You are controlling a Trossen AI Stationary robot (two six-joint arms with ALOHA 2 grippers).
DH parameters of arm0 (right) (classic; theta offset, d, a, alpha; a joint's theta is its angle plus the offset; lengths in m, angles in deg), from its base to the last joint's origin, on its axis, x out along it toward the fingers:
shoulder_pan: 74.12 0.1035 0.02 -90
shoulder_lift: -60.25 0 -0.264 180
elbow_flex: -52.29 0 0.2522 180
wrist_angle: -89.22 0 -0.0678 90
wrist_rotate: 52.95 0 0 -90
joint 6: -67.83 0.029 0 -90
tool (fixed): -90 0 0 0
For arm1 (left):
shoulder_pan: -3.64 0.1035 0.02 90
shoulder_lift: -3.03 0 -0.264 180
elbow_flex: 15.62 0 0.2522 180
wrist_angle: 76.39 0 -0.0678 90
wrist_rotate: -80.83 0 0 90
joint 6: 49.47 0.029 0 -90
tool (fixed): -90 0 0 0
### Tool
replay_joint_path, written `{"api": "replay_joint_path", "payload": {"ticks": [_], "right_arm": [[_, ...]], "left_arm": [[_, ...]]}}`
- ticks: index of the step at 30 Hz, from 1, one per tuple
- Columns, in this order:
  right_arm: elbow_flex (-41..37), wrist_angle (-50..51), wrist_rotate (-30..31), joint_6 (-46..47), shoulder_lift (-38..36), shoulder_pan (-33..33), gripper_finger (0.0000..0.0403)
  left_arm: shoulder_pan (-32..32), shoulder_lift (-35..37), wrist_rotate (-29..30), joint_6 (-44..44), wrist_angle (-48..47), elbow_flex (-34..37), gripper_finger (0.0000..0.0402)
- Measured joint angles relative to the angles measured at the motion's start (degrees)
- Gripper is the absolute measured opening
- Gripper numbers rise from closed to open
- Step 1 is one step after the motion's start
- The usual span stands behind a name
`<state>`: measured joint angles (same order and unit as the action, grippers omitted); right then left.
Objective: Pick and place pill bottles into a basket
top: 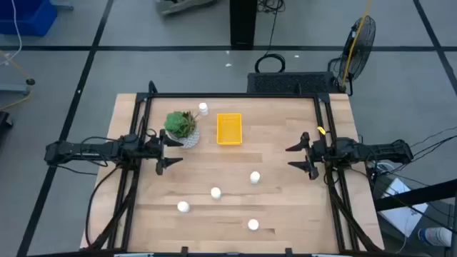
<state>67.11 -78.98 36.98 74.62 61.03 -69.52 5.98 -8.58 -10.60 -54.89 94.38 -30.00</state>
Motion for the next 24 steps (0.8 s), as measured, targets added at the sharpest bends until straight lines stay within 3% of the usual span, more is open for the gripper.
{"api": "replay_joint_path", "payload": {"ticks": [9,24], "right_arm": [[0.00,-0.06,0.02,0.00,0.00,-0.02,0.0251],[0.01,-0.09,0.02,0.00,0.00,-0.01,0.0251]], "left_arm": [[0.01,0.02,0.02,-3.71,0.00,0.00,0.0310],[0.00,0.02,0.02,0.81,-0.02,0.00,0.0310]]}}
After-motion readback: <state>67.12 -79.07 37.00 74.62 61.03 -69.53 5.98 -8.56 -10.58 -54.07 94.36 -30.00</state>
